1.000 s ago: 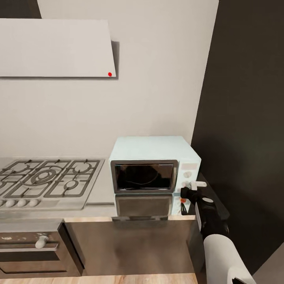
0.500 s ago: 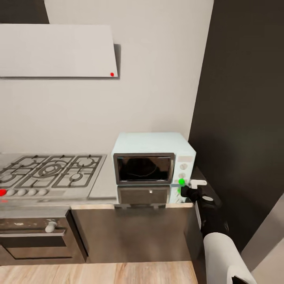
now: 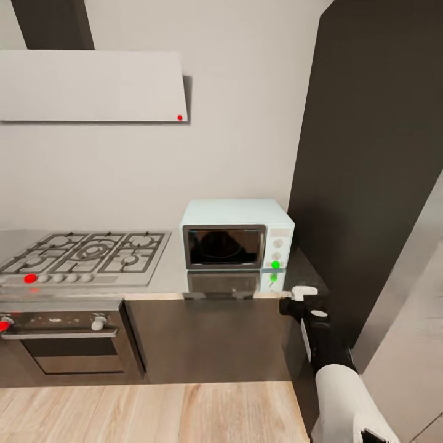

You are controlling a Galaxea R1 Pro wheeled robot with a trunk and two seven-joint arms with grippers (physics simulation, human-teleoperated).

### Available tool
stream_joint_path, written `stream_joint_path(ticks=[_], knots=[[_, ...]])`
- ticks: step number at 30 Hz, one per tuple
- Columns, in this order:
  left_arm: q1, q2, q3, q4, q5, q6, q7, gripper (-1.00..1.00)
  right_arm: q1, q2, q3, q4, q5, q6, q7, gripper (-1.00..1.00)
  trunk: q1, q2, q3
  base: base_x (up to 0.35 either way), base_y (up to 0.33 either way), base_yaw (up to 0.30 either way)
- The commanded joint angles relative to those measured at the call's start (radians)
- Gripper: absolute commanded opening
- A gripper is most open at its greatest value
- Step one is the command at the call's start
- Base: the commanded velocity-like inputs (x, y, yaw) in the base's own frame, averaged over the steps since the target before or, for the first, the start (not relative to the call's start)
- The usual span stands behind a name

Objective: In the kitchen, take the popcorn bag from the countertop, put it into the microwave, and heat it until the popcorn is cooked so the cooked popcorn ends up inside the bag.

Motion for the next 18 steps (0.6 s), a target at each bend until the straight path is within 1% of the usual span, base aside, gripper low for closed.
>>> stream_joint_path(ticks=[1,2,3,4,5,6,7,8,9,10,11,13,15,16,18], knots=[[-0.001,0.000,-0.008,0.000,0.006,-0.002,0.004,1.00,-0.003,0.002,-0.007,0.077,0.009,-0.003,-0.018,-1.00,0.000,-0.001,-0.001,-0.336,0.000,0.000],[-0.001,0.000,-0.008,0.000,0.006,-0.002,0.004,1.00,-0.001,0.000,-0.007,0.144,0.009,-0.010,-0.044,-1.00,0.000,-0.001,-0.001,-0.336,0.000,0.000],[-0.001,0.000,-0.008,0.000,0.006,-0.002,0.004,1.00,-0.001,-0.012,-0.007,0.197,0.009,-0.020,-0.059,-1.00,0.000,-0.001,-0.001,-0.336,0.000,0.000],[-0.001,0.000,-0.008,0.000,0.006,-0.002,0.004,1.00,0.000,-0.072,-0.007,0.374,0.008,-0.080,-0.083,-1.00,0.000,-0.001,-0.001,-0.336,0.000,0.000],[-0.001,0.000,-0.008,0.000,0.006,-0.002,0.004,1.00,0.001,-0.126,-0.007,0.503,0.007,-0.130,-0.090,-1.00,0.000,-0.001,-0.001,-0.336,0.000,0.000],[-0.001,0.000,-0.008,0.000,0.006,-0.002,0.004,1.00,0.001,-0.187,-0.006,0.666,0.006,-0.197,-0.094,-1.00,0.000,-0.001,-0.001,-0.332,0.000,0.000],[-0.001,0.000,-0.008,0.000,0.006,-0.002,0.003,1.00,0.016,-0.225,-0.006,0.765,0.006,-0.247,-0.095,-1.00,0.000,-0.001,-0.001,-0.291,0.000,0.000],[-0.001,0.001,-0.007,0.000,0.006,-0.002,0.003,1.00,0.064,-0.240,-0.006,0.797,0.006,-0.267,-0.096,-1.00,0.000,-0.001,-0.001,-0.211,0.000,0.000],[-0.001,0.002,-0.007,0.000,0.006,-0.002,0.003,1.00,0.177,-0.250,-0.006,0.819,0.007,-0.297,-0.098,-1.00,0.000,-0.001,-0.001,-0.072,0.000,0.000],[-0.001,0.003,-0.007,0.000,0.007,-0.001,0.003,1.00,0.235,-0.251,-0.005,0.824,0.008,-0.312,-0.103,-1.00,0.000,-0.001,-0.001,-0.037,0.000,0.000],[0.000,0.005,-0.007,0.001,0.008,-0.001,0.004,1.00,0.293,-0.250,-0.005,0.827,0.008,-0.324,-0.122,-1.00,0.000,-0.001,-0.001,-0.015,0.000,0.000],[0.000,0.006,-0.007,0.001,0.008,-0.001,0.004,1.00,0.392,-0.249,-0.004,0.829,0.008,-0.338,-0.152,-1.00,0.000,-0.001,-0.001,-0.006,0.000,0.000],[0.000,0.012,-0.007,0.001,0.008,0.000,0.005,1.00,0.495,-0.246,-0.004,0.830,0.006,-0.388,-0.162,-1.00,0.000,-0.001,-0.001,-0.001,0.000,0.000],[0.000,0.016,-0.007,0.001,0.008,0.000,0.005,1.00,0.516,-0.244,-0.004,0.830,0.005,-0.399,-0.164,-1.00,0.000,-0.001,-0.001,0.000,0.000,0.000],[0.000,0.020,-0.007,0.001,0.008,0.001,0.004,1.00,0.533,-0.242,-0.004,0.831,0.004,-0.405,-0.165,-1.00,0.000,-0.001,-0.001,0.000,0.000,0.000]])
